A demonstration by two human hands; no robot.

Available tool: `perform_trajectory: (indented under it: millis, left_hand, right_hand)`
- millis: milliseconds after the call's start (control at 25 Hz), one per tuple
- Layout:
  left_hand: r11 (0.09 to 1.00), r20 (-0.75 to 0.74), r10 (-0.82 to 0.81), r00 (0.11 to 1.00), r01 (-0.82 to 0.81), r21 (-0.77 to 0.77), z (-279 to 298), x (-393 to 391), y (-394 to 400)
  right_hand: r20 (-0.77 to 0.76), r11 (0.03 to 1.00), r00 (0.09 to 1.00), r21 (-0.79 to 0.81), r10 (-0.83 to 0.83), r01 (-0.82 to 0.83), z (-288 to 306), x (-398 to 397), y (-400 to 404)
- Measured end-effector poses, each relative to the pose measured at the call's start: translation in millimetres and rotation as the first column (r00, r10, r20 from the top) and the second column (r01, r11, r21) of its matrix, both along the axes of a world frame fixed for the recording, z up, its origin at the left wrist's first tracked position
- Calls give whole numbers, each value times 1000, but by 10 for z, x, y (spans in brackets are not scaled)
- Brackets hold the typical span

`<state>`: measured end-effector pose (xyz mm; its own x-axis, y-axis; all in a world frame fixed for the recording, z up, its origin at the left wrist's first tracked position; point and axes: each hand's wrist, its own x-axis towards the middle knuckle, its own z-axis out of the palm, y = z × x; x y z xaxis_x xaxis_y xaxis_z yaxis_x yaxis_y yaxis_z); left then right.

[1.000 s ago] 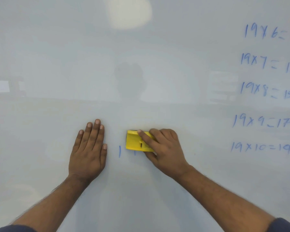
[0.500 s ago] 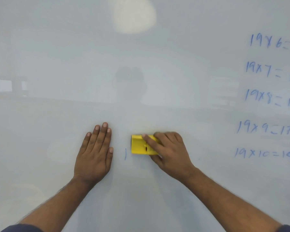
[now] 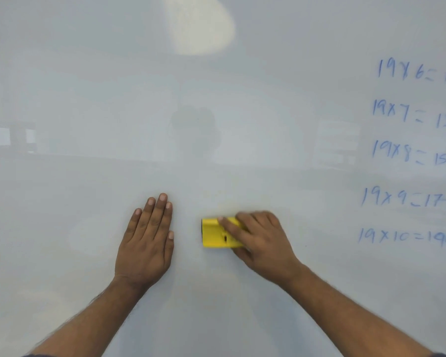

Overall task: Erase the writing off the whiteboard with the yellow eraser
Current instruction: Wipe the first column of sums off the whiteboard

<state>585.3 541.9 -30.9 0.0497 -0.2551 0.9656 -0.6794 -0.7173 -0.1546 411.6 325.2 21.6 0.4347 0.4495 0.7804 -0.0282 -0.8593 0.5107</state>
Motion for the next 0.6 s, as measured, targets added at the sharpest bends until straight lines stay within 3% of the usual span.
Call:
perform_trajectory:
  millis: [160,360,480,600]
  left_hand:
    - [1000,-5,-11,1000,11,1,-20,15,-6]
    - [1000,-13,-25,1000,25,10,-30,17,8]
    - [999,-32,-29,999,30,25,-27,22,17]
    - [999,-38,-27,999,28,22,-32,5,4]
  right_hand:
    - [138,974,990,222,4,-35,419,232,294]
    - [-5,1000,1000,26,1,-1,-180,29,64]
    - [-54,999,997,7,-52,52,-543,-353,-456]
    - [-74,992,989,8,-126,126,-491,-663,-972]
